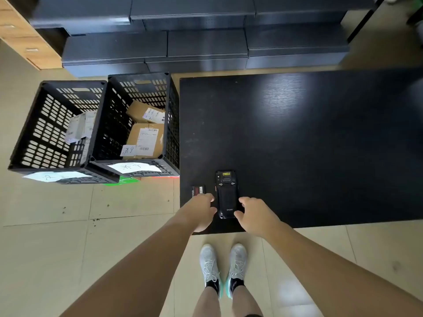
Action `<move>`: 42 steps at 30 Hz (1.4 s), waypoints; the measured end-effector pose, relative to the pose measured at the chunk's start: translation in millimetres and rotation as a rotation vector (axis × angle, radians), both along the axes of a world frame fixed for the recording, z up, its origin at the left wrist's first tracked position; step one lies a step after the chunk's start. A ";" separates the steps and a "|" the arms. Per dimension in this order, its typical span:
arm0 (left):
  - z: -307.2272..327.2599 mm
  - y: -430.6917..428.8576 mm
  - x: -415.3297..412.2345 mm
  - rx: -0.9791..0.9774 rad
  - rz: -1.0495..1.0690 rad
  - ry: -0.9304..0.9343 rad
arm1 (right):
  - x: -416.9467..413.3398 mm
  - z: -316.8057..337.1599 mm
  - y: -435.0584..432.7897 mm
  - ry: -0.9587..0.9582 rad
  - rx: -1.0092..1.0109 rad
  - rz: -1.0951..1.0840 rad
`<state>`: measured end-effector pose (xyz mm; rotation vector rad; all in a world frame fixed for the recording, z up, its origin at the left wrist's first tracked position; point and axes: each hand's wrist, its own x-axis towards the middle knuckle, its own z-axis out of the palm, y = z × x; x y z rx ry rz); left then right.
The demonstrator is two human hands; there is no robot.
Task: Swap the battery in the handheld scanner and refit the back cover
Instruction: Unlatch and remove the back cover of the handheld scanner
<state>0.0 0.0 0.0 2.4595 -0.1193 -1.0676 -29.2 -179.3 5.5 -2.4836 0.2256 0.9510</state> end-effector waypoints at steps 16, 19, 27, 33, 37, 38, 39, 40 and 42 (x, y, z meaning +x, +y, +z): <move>-27.2 -13.8 42.7 -0.023 0.074 -0.304 | 3.3 -43.9 20.1 -0.158 0.007 -0.303; -36.0 -14.7 56.4 -0.009 -0.024 -0.337 | 1.2 -56.6 33.1 -0.232 -0.025 -0.356; -50.2 -5.5 72.3 -0.116 -0.287 -0.353 | -6.0 -77.6 44.9 -0.382 -0.003 -0.439; -48.9 2.8 82.2 -0.216 -0.385 -0.341 | -8.7 -82.3 44.2 -0.392 -0.055 -0.451; -46.1 0.7 86.6 -0.262 -0.433 -0.306 | -7.7 -81.6 43.8 -0.372 -0.090 -0.421; -46.3 0.7 88.0 -0.265 -0.442 -0.299 | -7.9 -81.5 43.7 -0.371 -0.091 -0.419; -47.0 1.1 89.2 -0.264 -0.452 -0.297 | -8.2 -81.1 43.4 -0.369 -0.091 -0.419; -48.0 1.5 90.4 -0.261 -0.465 -0.297 | -8.3 -80.7 43.1 -0.367 -0.091 -0.419; -50.3 2.8 92.8 -0.263 -0.493 -0.302 | -7.8 -80.3 42.3 -0.359 -0.097 -0.411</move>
